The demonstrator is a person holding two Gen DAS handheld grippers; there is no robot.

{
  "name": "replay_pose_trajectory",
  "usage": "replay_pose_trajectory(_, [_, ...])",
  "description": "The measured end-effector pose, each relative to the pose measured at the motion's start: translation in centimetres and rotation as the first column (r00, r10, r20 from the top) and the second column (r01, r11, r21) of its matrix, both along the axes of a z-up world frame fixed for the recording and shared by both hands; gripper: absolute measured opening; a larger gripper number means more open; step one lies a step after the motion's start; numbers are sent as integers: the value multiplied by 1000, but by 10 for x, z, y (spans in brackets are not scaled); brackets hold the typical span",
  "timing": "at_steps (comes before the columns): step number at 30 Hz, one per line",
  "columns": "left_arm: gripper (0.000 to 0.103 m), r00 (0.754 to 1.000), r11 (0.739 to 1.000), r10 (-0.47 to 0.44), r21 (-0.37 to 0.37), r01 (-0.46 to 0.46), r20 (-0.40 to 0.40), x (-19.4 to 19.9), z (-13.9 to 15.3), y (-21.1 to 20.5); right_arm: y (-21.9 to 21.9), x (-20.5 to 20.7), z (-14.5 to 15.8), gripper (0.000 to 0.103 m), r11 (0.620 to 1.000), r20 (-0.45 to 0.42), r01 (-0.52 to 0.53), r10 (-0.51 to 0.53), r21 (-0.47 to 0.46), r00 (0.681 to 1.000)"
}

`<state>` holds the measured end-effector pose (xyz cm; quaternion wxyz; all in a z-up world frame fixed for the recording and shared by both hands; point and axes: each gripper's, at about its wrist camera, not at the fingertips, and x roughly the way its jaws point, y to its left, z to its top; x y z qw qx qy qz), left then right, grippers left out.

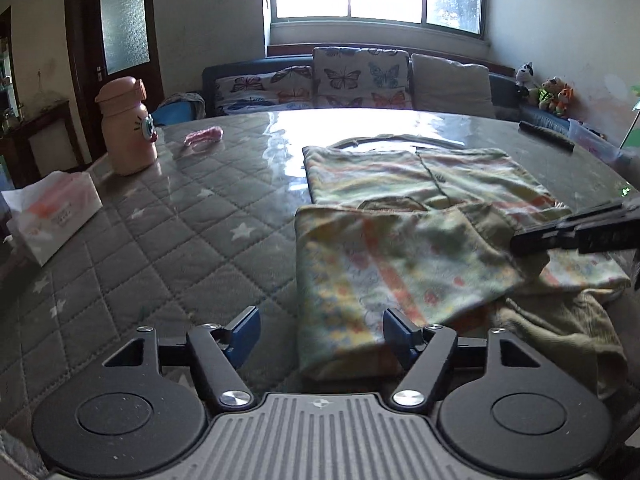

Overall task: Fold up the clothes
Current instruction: 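Grasp the shirt hem with the left gripper and fold it toward the collar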

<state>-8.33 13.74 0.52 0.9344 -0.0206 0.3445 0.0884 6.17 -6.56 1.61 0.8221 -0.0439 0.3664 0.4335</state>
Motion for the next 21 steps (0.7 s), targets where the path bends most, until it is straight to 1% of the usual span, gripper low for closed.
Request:
replay_pose_trajectory(3, [73, 1000, 1000, -8, 11, 8, -5, -1, -3, -2, -5, -1, 11, 4, 1000, 27, 14, -15, 22, 1000])
replay_pose_trajectory(6, [73, 1000, 1000, -15, 27, 15, -7, 0, -6, -5, -14, -4, 27, 4, 998, 74, 31, -34, 45, 997])
replay_pose_trajectory(9, [73, 1000, 999, -18, 37, 19, -4, 0, -7, -7, -27, -6, 46, 3, 995, 122, 61, -70, 76, 990])
replay_pose_trajectory(12, [72, 1000, 999, -27, 46, 27, -6, 1, -8, -9, -39, -8, 56, 3, 991, 143, 95, -108, 91, 984])
replay_pose_trajectory(15, [71, 999, 998, -34, 62, 34, -7, 2, -9, -11, -49, -6, 51, 3, 988, 135, 132, -142, 82, 981])
replay_pose_trajectory(17, [68, 999, 997, -47, 66, 48, -7, 1, -7, -12, -53, -3, 45, 3, 985, 121, 156, -163, 69, 979])
replay_pose_trajectory(21, [66, 997, 994, -83, 64, 84, -6, -2, 0, -13, -64, 0, 25, 3, 977, 53, 210, -212, 44, 976])
